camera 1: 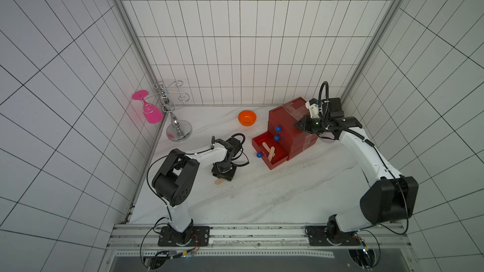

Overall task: Place the fruit knives into the drawer by color
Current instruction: Pick up the fruit knife from the center of the board.

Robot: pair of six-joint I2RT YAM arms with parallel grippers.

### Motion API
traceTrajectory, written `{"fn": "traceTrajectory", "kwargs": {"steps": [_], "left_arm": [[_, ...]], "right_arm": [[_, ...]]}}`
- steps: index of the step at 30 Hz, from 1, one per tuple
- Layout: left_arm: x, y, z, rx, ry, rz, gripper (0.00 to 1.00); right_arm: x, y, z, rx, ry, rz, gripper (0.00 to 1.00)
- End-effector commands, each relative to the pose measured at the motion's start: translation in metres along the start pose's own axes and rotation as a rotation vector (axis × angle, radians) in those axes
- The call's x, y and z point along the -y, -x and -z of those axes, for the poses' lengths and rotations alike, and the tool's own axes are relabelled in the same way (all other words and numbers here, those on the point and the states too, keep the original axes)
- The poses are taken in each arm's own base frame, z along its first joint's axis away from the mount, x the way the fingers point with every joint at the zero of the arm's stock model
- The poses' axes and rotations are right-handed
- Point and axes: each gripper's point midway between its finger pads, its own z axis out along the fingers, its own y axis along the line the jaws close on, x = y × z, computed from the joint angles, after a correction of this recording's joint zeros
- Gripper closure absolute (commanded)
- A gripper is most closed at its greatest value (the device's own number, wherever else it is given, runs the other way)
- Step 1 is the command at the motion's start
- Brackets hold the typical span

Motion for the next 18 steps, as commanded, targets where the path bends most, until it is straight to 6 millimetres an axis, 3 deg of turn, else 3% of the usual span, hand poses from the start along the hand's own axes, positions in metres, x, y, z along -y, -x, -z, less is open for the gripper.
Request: {"fn": "traceTrajectory", "kwargs": {"steps": [1, 9, 18], "left_arm": [[-0.001, 0.005, -0.014, -0.012, -0.007, 0.02, 0.51], [-0.004, 0.01, -0.019, -0.027, -0.016, 0.057, 0.64], [-0.006, 0.015, -0.02, -0.033, -0.003, 0.078, 0.7]], "right_arm": [[0.083, -0.148, -0.028, -0.56, -0.325, -0.204, 0.84], [0.084, -0.15, -0.029, -0.564, -0.326, -0.207, 0.84], [0.084, -0.149, -0.029, -0.561, -0.323, -0.206, 0.84]]}}
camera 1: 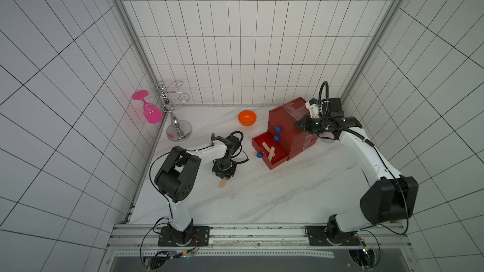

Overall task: Place the fruit knives into the drawer by color
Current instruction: Pick up the fruit knife from the center of the board.

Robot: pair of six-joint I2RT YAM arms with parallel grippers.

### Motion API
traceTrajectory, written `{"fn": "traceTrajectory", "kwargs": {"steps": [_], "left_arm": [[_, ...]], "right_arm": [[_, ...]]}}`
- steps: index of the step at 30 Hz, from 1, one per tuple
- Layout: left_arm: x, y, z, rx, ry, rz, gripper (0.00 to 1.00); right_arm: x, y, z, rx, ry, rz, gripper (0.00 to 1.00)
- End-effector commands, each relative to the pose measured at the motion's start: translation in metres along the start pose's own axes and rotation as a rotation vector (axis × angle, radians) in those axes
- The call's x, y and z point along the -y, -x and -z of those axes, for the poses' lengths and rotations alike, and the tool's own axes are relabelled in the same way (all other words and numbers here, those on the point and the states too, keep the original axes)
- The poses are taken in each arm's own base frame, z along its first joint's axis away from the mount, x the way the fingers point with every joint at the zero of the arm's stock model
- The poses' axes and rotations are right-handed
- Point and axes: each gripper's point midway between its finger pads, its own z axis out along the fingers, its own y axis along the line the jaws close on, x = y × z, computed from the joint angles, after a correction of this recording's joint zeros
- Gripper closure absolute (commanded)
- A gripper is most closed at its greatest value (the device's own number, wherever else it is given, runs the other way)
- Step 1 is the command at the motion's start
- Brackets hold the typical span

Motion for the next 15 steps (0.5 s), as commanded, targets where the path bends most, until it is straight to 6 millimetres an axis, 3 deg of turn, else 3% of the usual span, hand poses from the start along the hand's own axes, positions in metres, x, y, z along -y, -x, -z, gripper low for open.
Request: {"fn": "traceTrajectory", "kwargs": {"steps": [1, 15], "left_arm": [[-0.009, 0.0101, -0.0186, 0.007, 0.051, 0.019, 0.7], [-0.0129, 0.0178, -0.0138, 0.041, 0.078, 0.054, 0.76]], "right_arm": [[0.0835, -0.1497, -0.0291, -0.561, -0.323, -0.206, 0.84], [0.0846, -0.1522, -0.0307, -0.562, -0.319, -0.21, 0.84]]}}
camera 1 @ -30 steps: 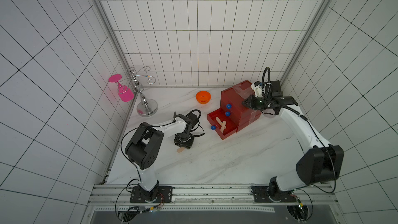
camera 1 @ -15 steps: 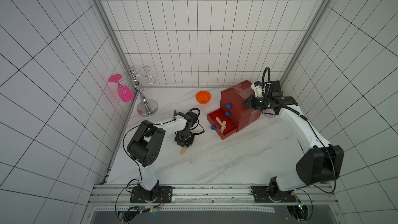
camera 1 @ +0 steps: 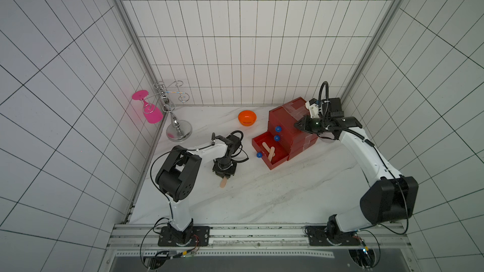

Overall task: Place the fruit knives into the drawer by color
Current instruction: Pick up the fruit knife from the center of the board.

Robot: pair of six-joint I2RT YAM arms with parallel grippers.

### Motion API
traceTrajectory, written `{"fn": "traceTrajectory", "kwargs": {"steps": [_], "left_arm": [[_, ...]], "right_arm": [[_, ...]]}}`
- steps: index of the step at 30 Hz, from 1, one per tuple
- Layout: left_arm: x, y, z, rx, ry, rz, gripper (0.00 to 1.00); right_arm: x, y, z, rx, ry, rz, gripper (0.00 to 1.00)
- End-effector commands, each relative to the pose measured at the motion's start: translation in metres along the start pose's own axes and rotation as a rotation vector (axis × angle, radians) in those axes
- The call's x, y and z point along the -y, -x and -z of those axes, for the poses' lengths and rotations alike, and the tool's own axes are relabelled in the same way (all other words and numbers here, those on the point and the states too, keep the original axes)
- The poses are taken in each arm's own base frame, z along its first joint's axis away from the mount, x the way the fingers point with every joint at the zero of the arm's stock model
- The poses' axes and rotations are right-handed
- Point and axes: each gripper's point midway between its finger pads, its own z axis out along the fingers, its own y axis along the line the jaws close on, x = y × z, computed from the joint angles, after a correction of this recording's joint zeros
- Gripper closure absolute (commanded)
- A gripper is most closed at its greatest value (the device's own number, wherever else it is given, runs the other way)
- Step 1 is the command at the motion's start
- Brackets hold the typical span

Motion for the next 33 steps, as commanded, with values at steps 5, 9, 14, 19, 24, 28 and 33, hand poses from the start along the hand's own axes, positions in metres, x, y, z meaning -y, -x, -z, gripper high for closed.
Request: {"fn": "traceTrajectory", "kwargs": {"steps": [5, 9, 14, 19, 24, 28, 33], "left_arm": [[-0.008, 0.023, -0.005, 0.066, 0.053, 0.033, 0.76], [-0.003, 0.027, 0.0, 0.077, 0.036, 0.03, 0.76], [0.004, 0.035, 0.011, 0.098, 0.011, 0.027, 0.76], [0.014, 0.044, 0.022, 0.124, -0.031, 0.025, 0.76], [0.032, 0.055, 0.036, 0.156, -0.091, 0.015, 0.77], [0.048, 0.065, 0.052, 0.188, -0.138, 0.003, 0.77], [0.071, 0.08, 0.075, 0.235, -0.212, -0.008, 0.77]], "right_arm": [[0.084, -0.152, -0.031, -0.562, -0.317, -0.212, 0.84], [0.084, -0.151, -0.03, -0.56, -0.317, -0.211, 0.84], [0.085, -0.153, -0.031, -0.566, -0.318, -0.212, 0.84], [0.084, -0.152, -0.032, -0.566, -0.317, -0.211, 0.84], [0.084, -0.152, -0.031, -0.567, -0.319, -0.211, 0.84], [0.085, -0.153, -0.032, -0.569, -0.321, -0.213, 0.84], [0.085, -0.154, -0.033, -0.574, -0.318, -0.213, 0.84]]}}
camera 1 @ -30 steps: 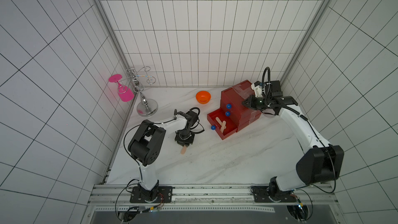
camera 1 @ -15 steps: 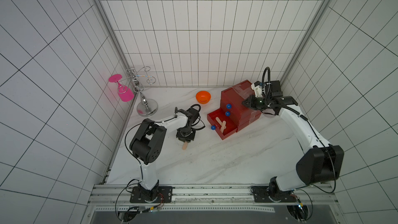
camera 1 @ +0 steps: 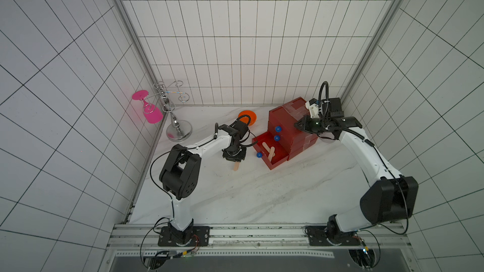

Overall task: Place the fruit knives into the drawer by color
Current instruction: Pick up the fruit knife from the center of the board, then place the fruit knife in the drawer.

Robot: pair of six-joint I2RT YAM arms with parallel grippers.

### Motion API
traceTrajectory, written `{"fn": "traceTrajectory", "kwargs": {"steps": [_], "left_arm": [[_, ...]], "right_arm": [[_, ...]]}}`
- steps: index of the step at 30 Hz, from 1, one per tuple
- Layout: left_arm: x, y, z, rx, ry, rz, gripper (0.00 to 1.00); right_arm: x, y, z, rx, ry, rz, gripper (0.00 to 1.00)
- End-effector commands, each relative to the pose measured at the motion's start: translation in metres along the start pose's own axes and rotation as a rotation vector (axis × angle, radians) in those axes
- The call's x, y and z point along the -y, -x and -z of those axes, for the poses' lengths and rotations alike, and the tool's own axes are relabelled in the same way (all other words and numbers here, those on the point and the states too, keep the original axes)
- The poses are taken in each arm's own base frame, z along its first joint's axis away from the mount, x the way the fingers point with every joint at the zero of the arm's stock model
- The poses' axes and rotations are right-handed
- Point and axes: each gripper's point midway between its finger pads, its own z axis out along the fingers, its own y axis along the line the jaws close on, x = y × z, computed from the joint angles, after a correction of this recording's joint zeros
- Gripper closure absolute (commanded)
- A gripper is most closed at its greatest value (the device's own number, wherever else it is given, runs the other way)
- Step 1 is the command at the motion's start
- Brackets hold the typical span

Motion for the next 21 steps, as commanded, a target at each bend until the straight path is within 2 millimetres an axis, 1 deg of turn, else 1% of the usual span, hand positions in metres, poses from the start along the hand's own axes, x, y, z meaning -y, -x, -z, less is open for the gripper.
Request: {"fn": "traceTrajectory", "kwargs": {"steps": [1, 10, 14, 21], "left_arm": [[0.021, 0.014, 0.007, 0.023, -0.065, 0.003, 0.77], [0.057, 0.045, 0.031, 0.108, -0.177, 0.009, 0.77], [0.07, 0.056, 0.037, 0.13, -0.233, 0.013, 0.77], [0.087, 0.07, 0.045, 0.163, -0.289, 0.034, 0.77]], "right_arm": [[0.085, -0.153, -0.032, -0.572, -0.318, -0.213, 0.84], [0.086, -0.156, -0.033, -0.576, -0.319, -0.212, 0.84], [0.086, -0.157, -0.033, -0.579, -0.317, -0.213, 0.84], [0.085, -0.156, -0.034, -0.576, -0.312, -0.212, 0.84]]}}
